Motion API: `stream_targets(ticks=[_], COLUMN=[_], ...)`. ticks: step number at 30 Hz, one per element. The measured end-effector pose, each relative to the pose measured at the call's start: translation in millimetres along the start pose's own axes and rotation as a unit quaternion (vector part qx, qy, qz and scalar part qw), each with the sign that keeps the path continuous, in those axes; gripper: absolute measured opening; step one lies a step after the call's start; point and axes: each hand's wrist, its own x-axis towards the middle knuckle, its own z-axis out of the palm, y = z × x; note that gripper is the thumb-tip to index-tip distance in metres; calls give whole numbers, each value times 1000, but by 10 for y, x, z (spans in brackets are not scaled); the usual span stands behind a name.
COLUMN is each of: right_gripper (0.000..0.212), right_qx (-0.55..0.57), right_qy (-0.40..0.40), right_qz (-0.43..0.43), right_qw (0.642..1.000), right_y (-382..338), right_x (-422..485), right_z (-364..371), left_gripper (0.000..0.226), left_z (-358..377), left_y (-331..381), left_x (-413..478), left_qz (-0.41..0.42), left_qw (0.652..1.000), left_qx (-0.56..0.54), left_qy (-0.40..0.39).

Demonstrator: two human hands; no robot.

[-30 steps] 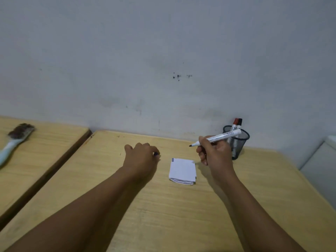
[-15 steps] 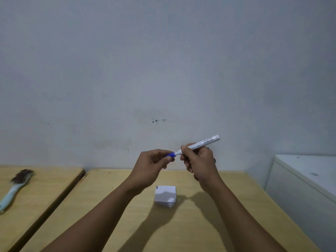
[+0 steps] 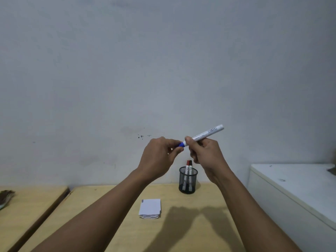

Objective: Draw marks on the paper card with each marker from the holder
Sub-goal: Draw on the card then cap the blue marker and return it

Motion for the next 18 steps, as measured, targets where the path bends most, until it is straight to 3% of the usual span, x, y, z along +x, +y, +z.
stream_targets(ticks=[4,6,8,12,18], right_gripper=[35,41,29,29,8], right_qx=[-7,-67,-173,-317,-261], right_qy=[28,81,135,78,73], right_qz=[28,22,-43,-152,-132], right_qw=[999,994,975,933,953], right_y=[54,152,311,638,989], right_x=[101,162,221,358,772], right_z=[-59,-111,-180,-239,-377], left_gripper=[22,23,24,24,29], left_z=[146,188,228,396,836], left_y=[-9,-47,-77,-102,-318], left_x=[91,189,281,430,693], left_qz=[-18,-33,-26,19,-13], left_qw=[1000,999,997,995,998], left_qx=[25,41,73,95,-14], left_qy=[4,7,3,-27,-62])
